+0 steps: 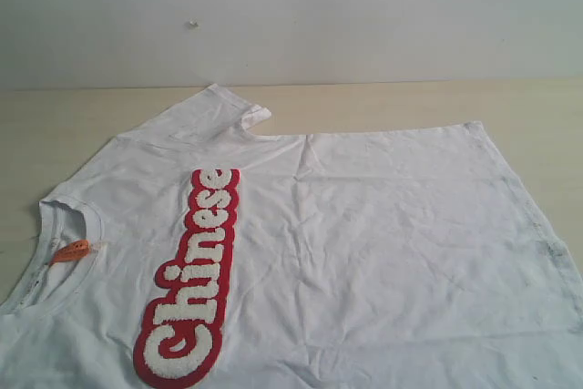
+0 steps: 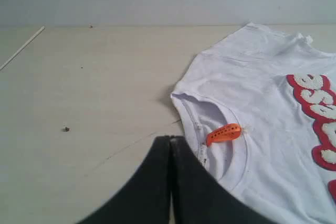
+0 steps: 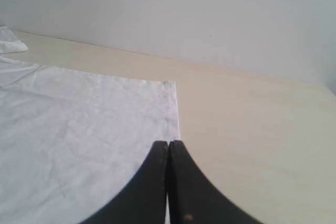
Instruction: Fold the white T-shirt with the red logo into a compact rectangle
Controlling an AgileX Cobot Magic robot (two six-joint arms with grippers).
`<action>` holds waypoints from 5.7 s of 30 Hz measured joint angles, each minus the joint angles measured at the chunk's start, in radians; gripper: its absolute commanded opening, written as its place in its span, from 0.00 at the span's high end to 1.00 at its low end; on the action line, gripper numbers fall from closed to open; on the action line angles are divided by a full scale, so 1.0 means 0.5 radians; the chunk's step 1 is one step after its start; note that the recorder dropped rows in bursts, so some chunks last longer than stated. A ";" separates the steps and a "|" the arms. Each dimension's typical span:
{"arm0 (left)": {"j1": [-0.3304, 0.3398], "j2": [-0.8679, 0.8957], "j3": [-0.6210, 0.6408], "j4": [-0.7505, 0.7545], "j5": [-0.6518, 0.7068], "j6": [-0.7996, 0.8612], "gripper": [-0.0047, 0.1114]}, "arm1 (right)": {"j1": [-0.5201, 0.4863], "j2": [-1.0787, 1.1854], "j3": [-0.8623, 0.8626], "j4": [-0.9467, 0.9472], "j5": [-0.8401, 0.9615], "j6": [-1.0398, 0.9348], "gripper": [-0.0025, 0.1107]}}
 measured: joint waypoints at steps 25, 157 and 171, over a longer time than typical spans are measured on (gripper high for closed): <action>0.000 -0.003 0.006 0.192 -2.288 -0.282 0.96 | 0.000 0.000 0.000 0.070 -1.868 0.256 0.98; -0.131 3.705 -2.049 -0.335 0.785 3.235 0.26 | 0.000 3.698 -2.038 -0.324 0.864 -2.335 0.35; -0.131 3.880 -2.067 -0.365 0.704 3.266 0.26 | -0.004 3.755 -1.942 -0.449 0.680 -2.173 0.34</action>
